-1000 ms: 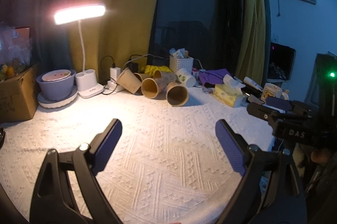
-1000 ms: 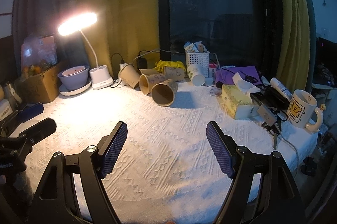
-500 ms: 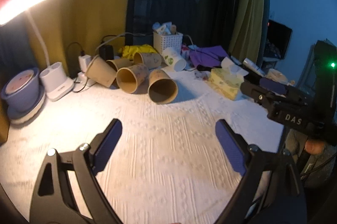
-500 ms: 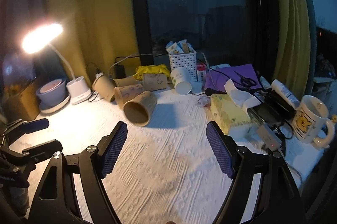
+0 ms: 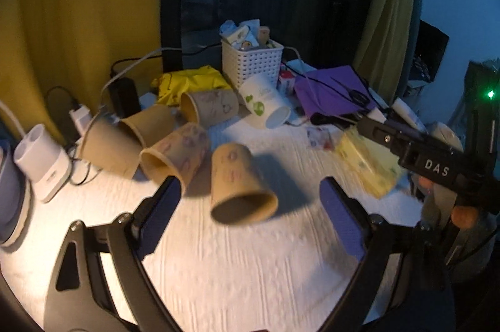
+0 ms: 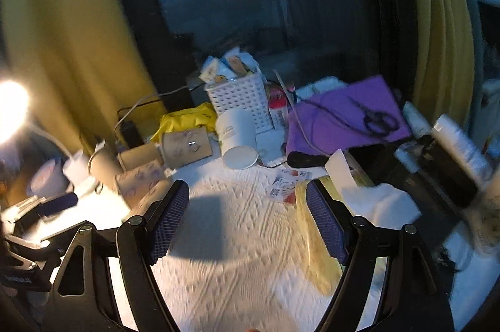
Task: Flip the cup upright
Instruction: 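Move the left tool toward the white Green World cup by the basket, then close the left tool around the white Green World cup's body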
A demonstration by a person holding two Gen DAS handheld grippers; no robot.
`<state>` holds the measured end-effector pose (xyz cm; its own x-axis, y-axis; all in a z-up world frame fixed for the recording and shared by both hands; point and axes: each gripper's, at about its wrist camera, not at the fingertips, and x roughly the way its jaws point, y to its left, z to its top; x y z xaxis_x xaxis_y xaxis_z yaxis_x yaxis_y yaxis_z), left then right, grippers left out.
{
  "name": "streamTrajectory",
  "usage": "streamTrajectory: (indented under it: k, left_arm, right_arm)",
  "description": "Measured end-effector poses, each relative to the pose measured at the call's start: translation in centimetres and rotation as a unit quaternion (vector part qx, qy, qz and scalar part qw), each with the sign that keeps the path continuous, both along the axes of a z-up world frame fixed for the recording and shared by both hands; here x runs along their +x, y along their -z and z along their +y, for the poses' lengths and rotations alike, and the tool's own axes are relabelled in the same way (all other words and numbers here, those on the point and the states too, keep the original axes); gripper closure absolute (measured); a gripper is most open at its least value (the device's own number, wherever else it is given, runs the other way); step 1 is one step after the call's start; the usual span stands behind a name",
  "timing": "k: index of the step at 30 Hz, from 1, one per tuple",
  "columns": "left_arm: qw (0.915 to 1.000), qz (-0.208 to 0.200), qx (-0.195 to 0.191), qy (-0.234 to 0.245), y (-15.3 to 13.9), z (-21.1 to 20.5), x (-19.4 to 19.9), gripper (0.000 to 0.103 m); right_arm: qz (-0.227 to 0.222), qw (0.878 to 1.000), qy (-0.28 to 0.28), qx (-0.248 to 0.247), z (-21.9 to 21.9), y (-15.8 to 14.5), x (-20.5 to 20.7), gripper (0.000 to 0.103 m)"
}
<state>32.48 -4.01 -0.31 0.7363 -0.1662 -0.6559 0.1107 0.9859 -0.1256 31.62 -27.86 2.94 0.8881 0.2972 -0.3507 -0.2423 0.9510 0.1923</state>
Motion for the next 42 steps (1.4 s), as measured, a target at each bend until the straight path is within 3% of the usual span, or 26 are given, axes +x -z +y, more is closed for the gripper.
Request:
streamTrajectory:
  k: [9,16,25,34,38,40,42]
  left_arm:
    - [0.9978,0.059,-0.030,0.001,1.2,-0.6,9.5,0.012]
    - [0.9944,0.094,-0.044,-0.016,3.4,-1.9,15.6,0.012]
    - [0.9892,0.141,-0.030,-0.025,5.2,-4.4,22.0,0.012]
    - [0.9831,0.173,-0.047,-0.037,6.2,-5.1,24.8,0.013]
    - [0.9778,0.196,-0.062,-0.037,7.4,-5.1,25.1,0.033]
    - [0.9740,0.210,-0.077,-0.035,8.1,-5.0,25.1,0.039]
    - [0.9758,0.204,-0.072,-0.031,8.0,-5.0,25.0,0.039]
  right_arm:
    - [0.025,0.997,0.059,0.034,-2.4,-1.0,6.3,0.023]
    - [0.053,0.995,0.085,0.023,-3.5,-1.7,10.4,0.023]
    - [0.044,0.994,0.095,0.039,-4.8,-1.2,11.5,0.023]
    - [0.042,0.993,0.097,0.048,-5.7,-1.2,11.2,0.023]
    - [0.042,0.993,0.097,0.049,-5.9,-1.2,11.1,0.023]
    - [0.041,0.993,0.099,0.048,-6.0,-1.3,10.9,0.023]
    - [0.040,0.993,0.099,0.048,-6.0,-1.4,10.8,0.023]
